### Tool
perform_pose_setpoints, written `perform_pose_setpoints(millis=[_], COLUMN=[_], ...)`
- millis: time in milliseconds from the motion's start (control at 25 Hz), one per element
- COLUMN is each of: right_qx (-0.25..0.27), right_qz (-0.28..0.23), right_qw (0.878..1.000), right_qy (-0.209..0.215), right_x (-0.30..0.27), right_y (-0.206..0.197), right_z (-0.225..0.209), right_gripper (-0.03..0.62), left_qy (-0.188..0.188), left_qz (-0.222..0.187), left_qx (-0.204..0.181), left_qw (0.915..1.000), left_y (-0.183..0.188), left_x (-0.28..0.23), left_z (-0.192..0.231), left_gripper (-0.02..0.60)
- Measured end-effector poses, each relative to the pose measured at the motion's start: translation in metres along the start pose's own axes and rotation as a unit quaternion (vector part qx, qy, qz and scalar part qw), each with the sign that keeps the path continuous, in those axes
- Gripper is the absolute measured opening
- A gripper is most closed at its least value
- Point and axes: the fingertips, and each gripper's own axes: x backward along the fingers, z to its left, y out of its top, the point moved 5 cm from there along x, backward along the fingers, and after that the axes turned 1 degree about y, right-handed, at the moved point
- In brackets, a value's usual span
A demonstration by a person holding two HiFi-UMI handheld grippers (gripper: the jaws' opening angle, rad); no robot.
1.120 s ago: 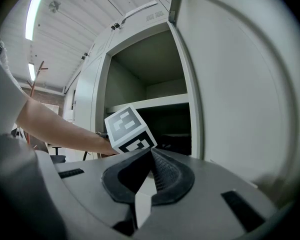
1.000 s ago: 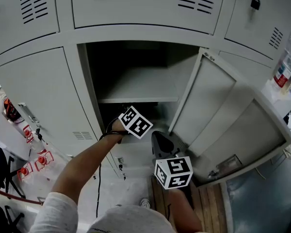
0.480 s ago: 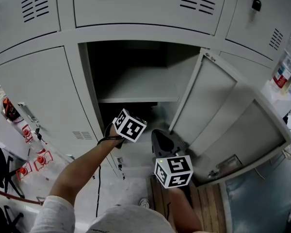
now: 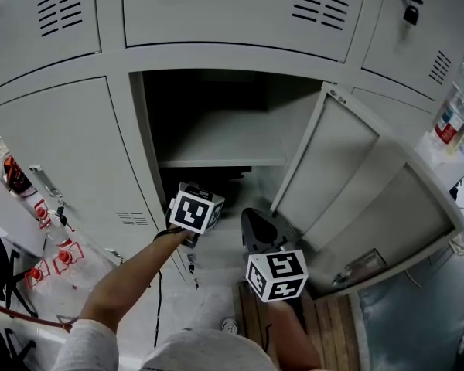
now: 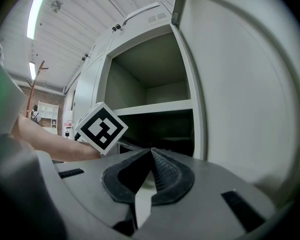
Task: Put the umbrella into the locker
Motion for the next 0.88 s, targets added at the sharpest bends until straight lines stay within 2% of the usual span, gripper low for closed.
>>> perform_pose_setpoints(millis=[120,360,480,680,880], right_qx=[0.001,0.004,0.007,0.009,0.010], right_qz=[0.000,-0.003,-0.006,-0.007,-0.011], right_qw=[1.000,1.000,1.000,1.000,1.000], right_qy=[0.000,0.001,0.001,0.003,0.006], right_x=[-0.001,0.000,0.000,0.001,0.000], right_y=[0.001,0.005,0.007,0.010,0.012], right_z=[0.001,0.005,0.006,0.010,0.014], right_gripper=[0.003,0.003,0.003,0.003,0.003], left_qy=[-0.015,-0.029,-0.037,-0.043,-0.039], left_qz=[-0.020,-0.048,-0.072,-0.092,-0.112], left_qx=[0.024,0.046,0.054,0.070,0.079], left_qw=[0.9994,0.9973,0.9953,0.9924,0.9898], left_y=[0.000,0.000,0.002,-0.001,-0.002], left_x=[0.007,0.022,0.030,0.043,0.056], left_z=[-0.003,-0.009,-0.009,-0.011,-0.012], left_gripper=[0.261,0.249,0.212,0.171,0.167])
